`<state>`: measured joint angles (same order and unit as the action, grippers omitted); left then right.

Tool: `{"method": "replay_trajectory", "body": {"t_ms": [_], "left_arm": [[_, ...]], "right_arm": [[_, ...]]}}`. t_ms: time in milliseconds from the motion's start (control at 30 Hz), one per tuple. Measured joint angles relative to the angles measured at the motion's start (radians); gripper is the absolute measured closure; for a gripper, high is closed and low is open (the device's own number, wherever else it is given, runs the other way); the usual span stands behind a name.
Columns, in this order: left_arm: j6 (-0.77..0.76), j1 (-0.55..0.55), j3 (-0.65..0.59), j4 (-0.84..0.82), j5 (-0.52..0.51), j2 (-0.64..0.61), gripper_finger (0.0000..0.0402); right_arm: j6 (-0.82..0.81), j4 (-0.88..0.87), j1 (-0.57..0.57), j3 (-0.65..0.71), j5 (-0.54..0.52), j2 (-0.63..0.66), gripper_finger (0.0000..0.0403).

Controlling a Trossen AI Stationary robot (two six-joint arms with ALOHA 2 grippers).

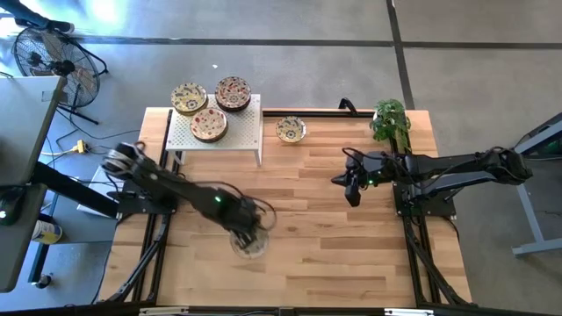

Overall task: Pick & Place Mini bowls
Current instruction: Stack the green patterned bowl on the stacked green patterned bowls on the shelf

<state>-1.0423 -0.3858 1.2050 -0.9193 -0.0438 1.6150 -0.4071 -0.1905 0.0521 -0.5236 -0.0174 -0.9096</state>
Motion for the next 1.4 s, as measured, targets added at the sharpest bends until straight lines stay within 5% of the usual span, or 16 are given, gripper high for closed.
{"method": "replay_trajectory", "body": {"t_ms": [300,600,967,1400], "left_arm": [[-0.160,0.119,-0.391,0.067,-0.025,-0.340,0.0396],[-0.416,0.225,-0.597,0.125,-0.056,-0.517,0.0396],[-0.554,0.262,-0.671,0.124,-0.068,-0.586,0.0389],[-0.287,0.262,-0.577,-0.056,-0.002,-0.656,0.0248]], "right_arm": [[-0.035,0.004,0.000,0.000,-0.032,0.000,0.0402],[-0.092,0.029,0.000,0.000,-0.117,0.000,0.0402],[-0.143,0.074,0.000,0.000,-0.239,-0.005,0.0403],[-0.146,0.115,0.000,0.000,-0.269,-0.031,0.0403]]}}
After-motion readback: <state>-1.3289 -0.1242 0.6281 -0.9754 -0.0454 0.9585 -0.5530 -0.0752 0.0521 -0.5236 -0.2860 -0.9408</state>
